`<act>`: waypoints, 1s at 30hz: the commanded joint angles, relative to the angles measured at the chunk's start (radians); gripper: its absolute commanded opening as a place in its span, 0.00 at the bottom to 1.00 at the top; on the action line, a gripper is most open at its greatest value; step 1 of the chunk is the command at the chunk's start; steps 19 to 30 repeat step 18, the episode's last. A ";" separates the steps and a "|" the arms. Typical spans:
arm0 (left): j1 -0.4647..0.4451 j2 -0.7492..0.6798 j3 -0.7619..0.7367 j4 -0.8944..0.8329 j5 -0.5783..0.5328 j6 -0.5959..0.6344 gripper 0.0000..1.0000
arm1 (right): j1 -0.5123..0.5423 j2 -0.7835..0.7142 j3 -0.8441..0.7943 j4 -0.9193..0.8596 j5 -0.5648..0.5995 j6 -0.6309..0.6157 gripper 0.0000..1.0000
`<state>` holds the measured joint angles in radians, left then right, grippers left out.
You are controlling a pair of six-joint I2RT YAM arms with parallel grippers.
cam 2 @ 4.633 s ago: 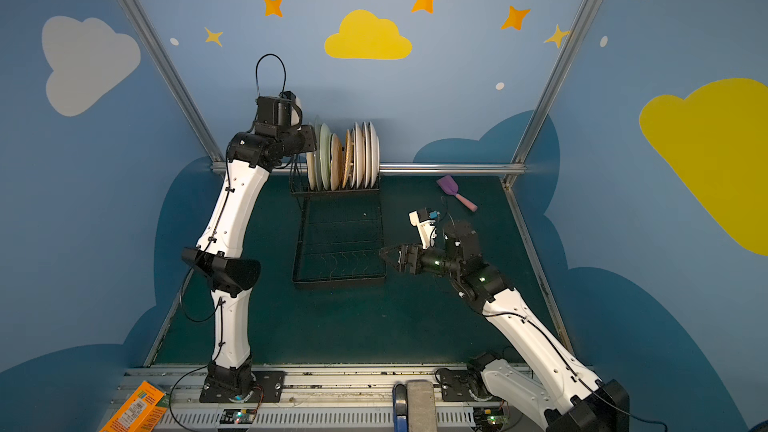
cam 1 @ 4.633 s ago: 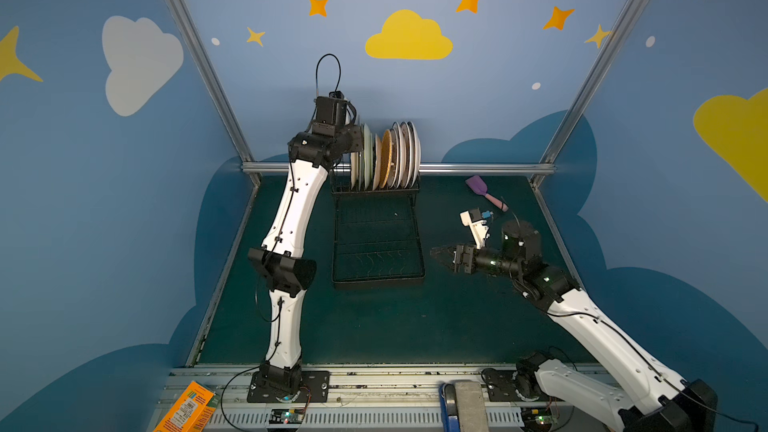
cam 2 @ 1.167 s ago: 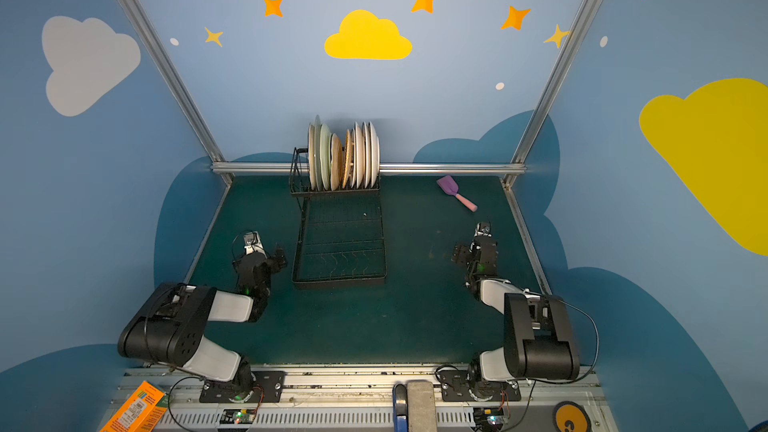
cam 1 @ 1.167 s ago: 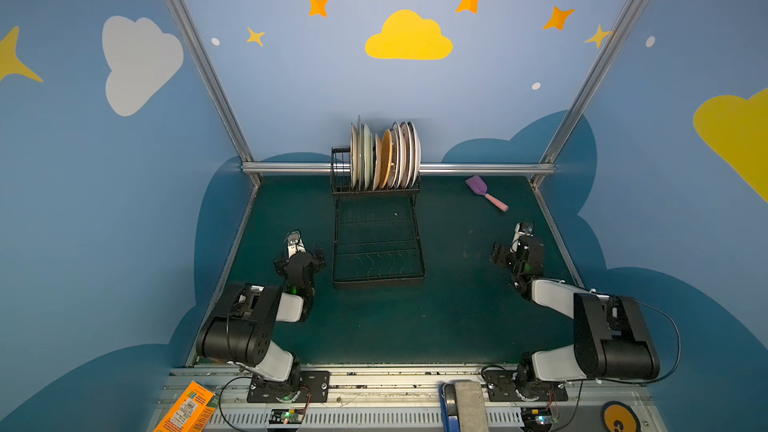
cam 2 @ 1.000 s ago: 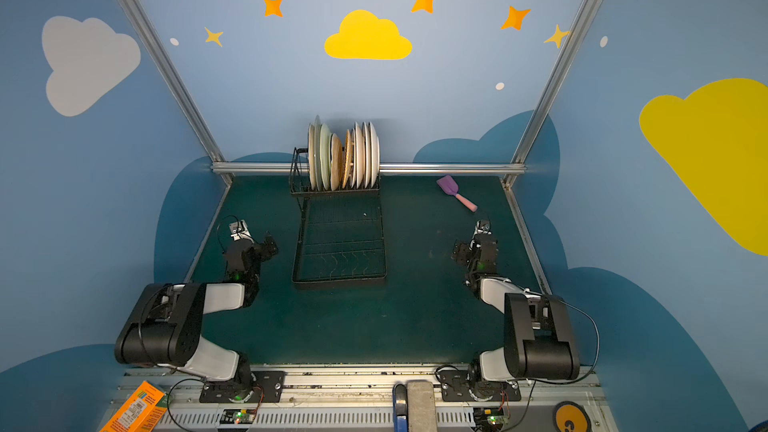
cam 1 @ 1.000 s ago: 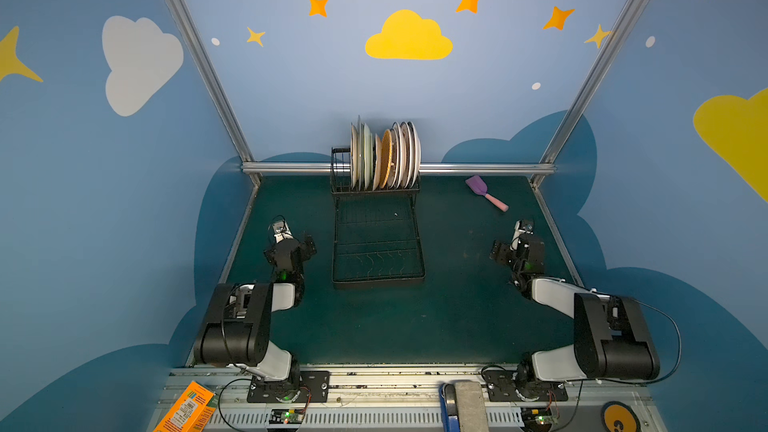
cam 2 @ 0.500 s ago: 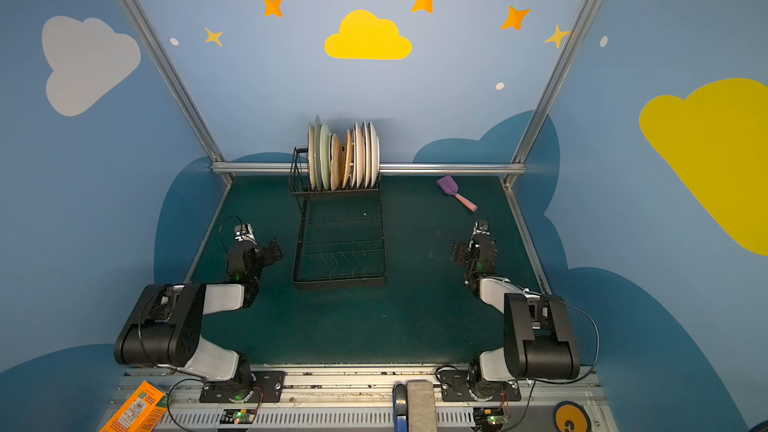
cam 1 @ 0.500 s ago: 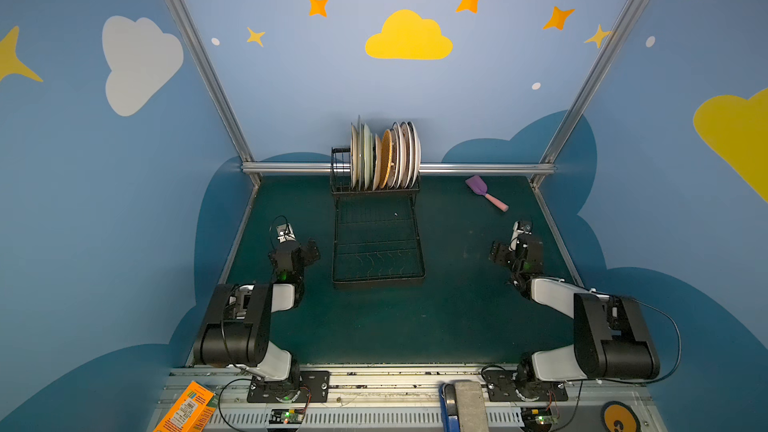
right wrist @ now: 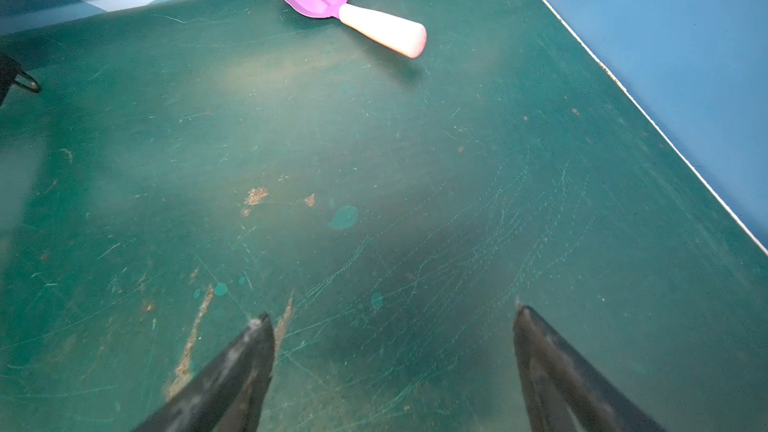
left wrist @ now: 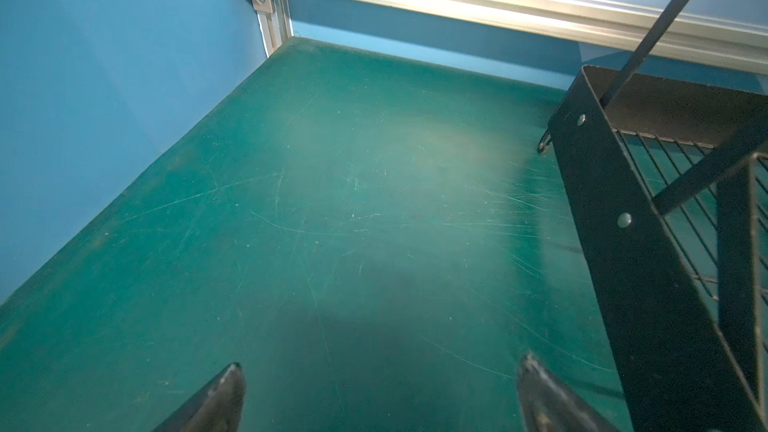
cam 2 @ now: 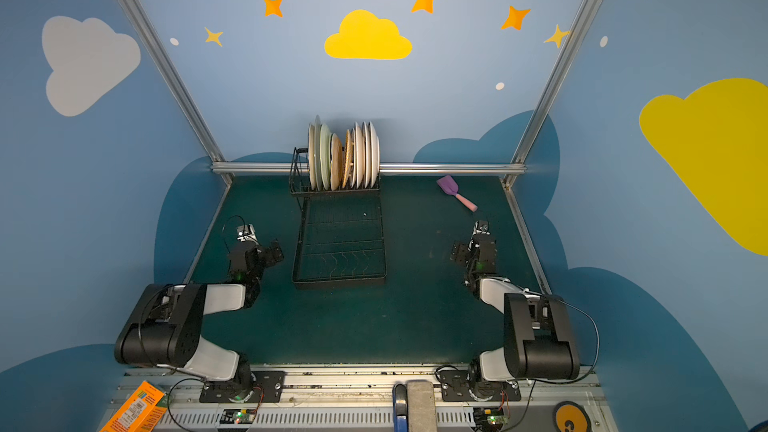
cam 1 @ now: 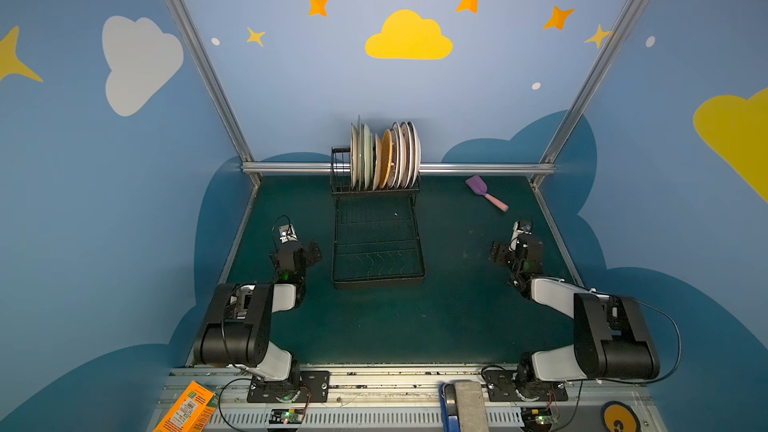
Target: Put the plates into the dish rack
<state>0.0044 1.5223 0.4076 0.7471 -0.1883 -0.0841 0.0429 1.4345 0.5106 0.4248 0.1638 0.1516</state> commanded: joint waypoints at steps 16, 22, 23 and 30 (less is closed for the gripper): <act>0.003 -0.003 0.024 -0.033 0.006 0.007 1.00 | 0.005 0.004 0.020 -0.014 0.009 -0.007 0.88; -0.001 -0.010 0.012 -0.020 0.004 0.012 1.00 | 0.005 0.005 0.021 -0.015 0.009 -0.006 0.88; -0.001 -0.010 0.012 -0.020 0.004 0.012 1.00 | 0.005 0.005 0.021 -0.015 0.009 -0.006 0.88; -0.001 -0.010 0.012 -0.020 0.004 0.012 1.00 | 0.005 0.005 0.021 -0.015 0.009 -0.006 0.88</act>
